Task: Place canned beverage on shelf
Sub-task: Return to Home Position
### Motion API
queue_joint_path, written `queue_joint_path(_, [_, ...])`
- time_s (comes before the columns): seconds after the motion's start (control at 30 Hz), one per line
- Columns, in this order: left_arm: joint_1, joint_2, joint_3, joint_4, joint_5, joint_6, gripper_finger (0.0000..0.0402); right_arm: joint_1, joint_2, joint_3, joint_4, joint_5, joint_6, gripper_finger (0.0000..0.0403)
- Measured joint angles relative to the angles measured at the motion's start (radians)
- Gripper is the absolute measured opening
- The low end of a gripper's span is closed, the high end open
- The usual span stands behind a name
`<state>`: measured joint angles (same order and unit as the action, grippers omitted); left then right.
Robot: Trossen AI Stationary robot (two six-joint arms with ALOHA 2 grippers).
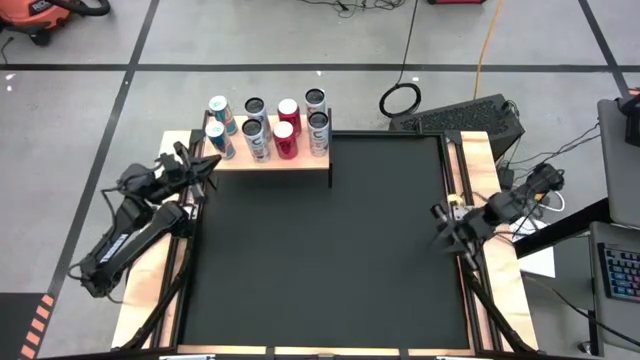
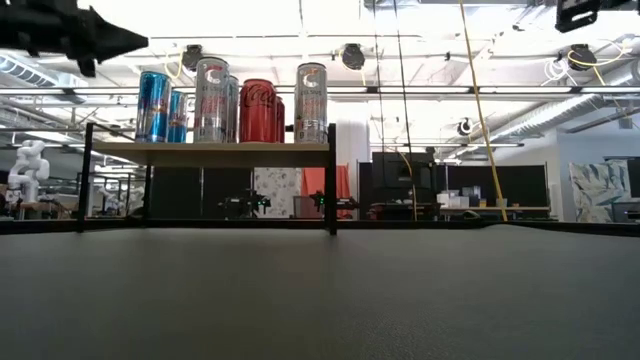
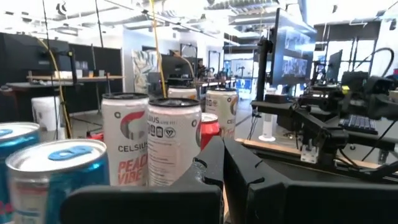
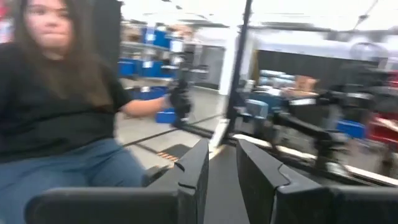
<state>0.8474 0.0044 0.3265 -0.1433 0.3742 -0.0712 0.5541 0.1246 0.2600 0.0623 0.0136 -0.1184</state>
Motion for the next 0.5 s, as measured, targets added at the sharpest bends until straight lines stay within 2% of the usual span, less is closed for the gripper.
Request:
queue_joint_path(0.13, [-0.025,0.0,-0.085,0.113,0.003,-0.008,0.0,0.0,0.0,-0.11,0.122,-0.119,-0.002,0.0068])
queue_joint_path(0.2, [-0.041,0.0,-0.126,0.166,0.003,-0.017,0.0,0.0,0.0,-0.154,0.177,-0.145,0.003,0.0068])
queue_joint_path(0.33, [-0.072,0.0,-0.203,0.273,0.003,-0.027,0.0,0.0,0.001,-0.212,0.223,-0.146,0.023,0.0068])
queue_joint_path(0.5, [-0.107,0.0,-0.263,0.303,-0.038,-0.024,0.0,0.0,0.0,-0.224,0.233,-0.146,0.029,0.0068])
